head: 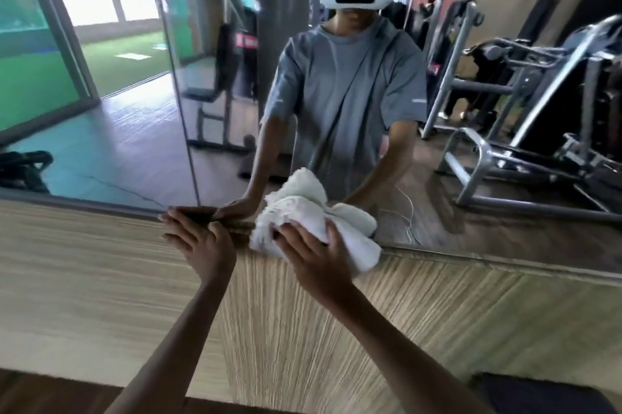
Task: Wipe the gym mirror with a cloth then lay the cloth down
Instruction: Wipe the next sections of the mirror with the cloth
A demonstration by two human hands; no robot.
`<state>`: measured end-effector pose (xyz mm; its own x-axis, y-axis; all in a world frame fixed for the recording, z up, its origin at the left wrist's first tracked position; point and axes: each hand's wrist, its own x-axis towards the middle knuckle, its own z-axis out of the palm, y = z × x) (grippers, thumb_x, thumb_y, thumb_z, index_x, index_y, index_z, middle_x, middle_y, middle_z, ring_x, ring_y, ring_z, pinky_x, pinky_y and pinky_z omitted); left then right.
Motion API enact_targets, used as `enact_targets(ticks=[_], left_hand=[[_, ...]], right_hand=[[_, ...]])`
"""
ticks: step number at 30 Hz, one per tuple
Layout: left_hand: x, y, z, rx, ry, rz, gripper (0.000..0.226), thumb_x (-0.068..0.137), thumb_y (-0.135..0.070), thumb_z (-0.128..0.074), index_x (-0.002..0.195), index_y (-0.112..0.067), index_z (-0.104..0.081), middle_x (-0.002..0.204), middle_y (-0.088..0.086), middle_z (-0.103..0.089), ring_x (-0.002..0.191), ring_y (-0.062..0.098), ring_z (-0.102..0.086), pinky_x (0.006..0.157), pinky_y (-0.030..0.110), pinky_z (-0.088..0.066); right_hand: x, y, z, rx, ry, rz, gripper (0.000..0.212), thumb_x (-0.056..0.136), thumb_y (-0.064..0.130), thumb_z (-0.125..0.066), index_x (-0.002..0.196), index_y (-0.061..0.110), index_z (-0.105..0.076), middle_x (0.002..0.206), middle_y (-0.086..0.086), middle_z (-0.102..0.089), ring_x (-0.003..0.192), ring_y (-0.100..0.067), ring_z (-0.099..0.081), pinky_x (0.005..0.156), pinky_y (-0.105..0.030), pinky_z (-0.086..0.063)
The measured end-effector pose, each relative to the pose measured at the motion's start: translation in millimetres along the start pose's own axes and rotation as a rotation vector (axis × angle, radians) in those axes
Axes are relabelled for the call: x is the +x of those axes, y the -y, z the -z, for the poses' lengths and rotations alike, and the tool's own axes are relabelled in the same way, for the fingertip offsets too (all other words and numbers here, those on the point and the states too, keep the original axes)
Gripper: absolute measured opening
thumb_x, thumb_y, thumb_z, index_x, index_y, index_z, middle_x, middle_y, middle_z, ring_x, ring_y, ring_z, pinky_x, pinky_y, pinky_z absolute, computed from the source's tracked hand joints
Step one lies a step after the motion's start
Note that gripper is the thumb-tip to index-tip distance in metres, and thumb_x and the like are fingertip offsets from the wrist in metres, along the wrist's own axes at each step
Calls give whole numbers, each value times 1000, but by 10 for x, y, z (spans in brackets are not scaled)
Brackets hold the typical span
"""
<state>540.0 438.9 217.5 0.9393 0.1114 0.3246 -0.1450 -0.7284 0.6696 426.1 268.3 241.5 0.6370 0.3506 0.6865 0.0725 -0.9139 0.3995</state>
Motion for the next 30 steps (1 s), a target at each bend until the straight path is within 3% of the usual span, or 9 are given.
enact_targets(ticks=[2,4,7,9,12,18,22,25,30], left_hand=[[-223,-298,13,-65,58,135,78,95,-36,-10,145,23,-22,158,41,1,148,57,0,121,59,5],[-477,-622,-134,-201,69,190,87,88,-47,-1,154,10,5,162,32,9,151,48,7,124,55,6],[-773,-1035,-361,-311,14,222,74,94,-30,-13,151,16,0,160,37,2,147,57,4,122,61,0],[-1030,-1391,-520,-411,-26,282,72,92,-23,-21,151,16,-2,159,38,2,147,58,5,123,55,2],[-1444,-1928,-717,-505,-25,351,74,95,-27,-28,156,3,0,159,37,11,150,50,9,121,42,6],[-1964,-2384,-1055,-611,72,379,86,86,-45,-28,160,-16,5,159,31,24,151,43,18,121,44,8],[-1952,-2457,-1050,-620,46,405,72,106,-30,-38,160,-19,8,158,27,29,150,43,21,121,47,7],[-1937,-2496,-1051,-611,36,427,80,94,-41,-32,160,-18,9,158,29,29,149,44,20,121,48,4],[-1974,-2448,-1082,-643,18,382,85,85,-39,-28,160,-15,3,157,34,27,148,48,19,120,51,5]], right_hand=[[-61,-231,66,-28,-33,101,34,101,23,-50,133,24,-62,144,3,-56,136,-15,-49,113,-50,-27],[-235,-560,153,-53,-24,165,39,101,26,-47,139,22,-57,148,2,-52,138,-17,-45,113,-49,-28],[-614,-1032,320,-66,-60,185,43,98,27,-47,139,20,-57,147,1,-52,137,-19,-47,114,-49,-25],[-1002,-1491,456,-45,-91,173,45,94,26,-52,138,19,-56,144,2,-55,132,-18,-52,112,-49,-26],[-1645,-2246,696,-54,-89,169,43,92,24,-51,135,18,-54,140,1,-57,128,-17,-53,104,-51,-32],[-2709,-3364,1100,-173,-10,166,41,83,29,-61,123,19,-57,134,0,-50,123,-23,-48,99,-56,-32],[-2592,-3092,1001,-142,-45,28,41,82,20,-60,123,18,-59,132,1,-52,123,-21,-48,101,-56,-29],[-2204,-2647,864,-21,-64,12,37,90,14,-54,124,18,-65,134,2,-60,127,-18,-48,106,-56,-26],[-1730,-2232,787,19,-60,75,36,99,20,-49,132,18,-64,140,2,-59,133,-17,-50,102,-50,-36]])
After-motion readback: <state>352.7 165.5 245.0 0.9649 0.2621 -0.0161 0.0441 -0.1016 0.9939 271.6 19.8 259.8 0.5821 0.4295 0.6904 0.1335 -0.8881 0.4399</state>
